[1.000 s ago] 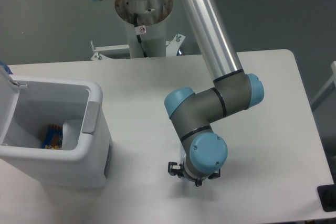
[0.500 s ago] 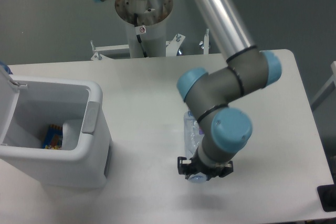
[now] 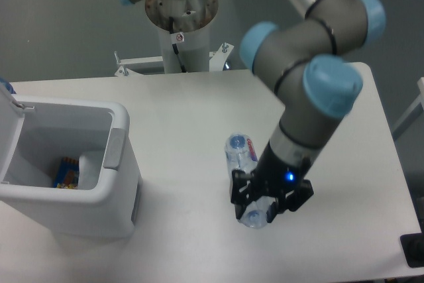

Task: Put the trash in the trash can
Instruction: 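Lift the bottle and carry it over the trash bin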

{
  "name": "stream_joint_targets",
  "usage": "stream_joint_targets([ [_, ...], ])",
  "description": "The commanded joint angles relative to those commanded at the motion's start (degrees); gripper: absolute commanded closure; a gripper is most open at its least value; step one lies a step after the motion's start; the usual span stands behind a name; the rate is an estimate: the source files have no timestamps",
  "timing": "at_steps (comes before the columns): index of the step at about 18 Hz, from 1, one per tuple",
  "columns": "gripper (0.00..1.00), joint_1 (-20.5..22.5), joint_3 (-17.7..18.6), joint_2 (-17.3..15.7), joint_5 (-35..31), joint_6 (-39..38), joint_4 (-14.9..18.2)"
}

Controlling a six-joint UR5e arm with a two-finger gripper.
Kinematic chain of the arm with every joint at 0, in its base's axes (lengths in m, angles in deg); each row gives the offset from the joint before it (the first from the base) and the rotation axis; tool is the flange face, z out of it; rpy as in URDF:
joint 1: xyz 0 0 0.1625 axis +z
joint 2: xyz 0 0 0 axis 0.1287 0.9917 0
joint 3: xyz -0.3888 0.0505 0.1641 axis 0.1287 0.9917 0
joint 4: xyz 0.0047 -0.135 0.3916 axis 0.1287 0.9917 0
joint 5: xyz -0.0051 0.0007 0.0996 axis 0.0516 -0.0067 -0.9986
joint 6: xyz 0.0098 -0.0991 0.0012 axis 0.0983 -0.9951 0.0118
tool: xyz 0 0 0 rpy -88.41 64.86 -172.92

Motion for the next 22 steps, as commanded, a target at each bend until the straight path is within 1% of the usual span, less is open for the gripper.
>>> stream_joint_targets([
  [1, 0.68, 0.0, -0.44, -0.52, 1.76, -1.85, -1.58],
  [4, 0.67, -0.35, -0.62, -2.28, 5.46, -6.68, -8.69],
  [7, 0.67, -0.79, -0.71, -3.6, 6.44, -10.47, -13.79],
  [8, 0.67, -1.31, -0.71, -4.22, 6.44, -10.83, -14.85],
  [11, 0.67, -1.93, -0.71, -6.32, 6.61, -10.92, -16.27],
  [13, 0.67, -3.6, -0.62, -7.29, 6.7, -10.74, -16.71],
  [15, 0.67, -4.83, -0.27, -8.09, 6.7, -10.83, -18.46],
  [17, 0.67, -6.93, -0.01, -8.61, 6.7, -10.83, -19.69],
  [20, 0.67, -10.45, 0.17, -8.7, 6.7, -10.57, -20.22],
  [22, 0.67, -12.91, 1.39, -9.58, 6.53, -10.3, -20.66],
])
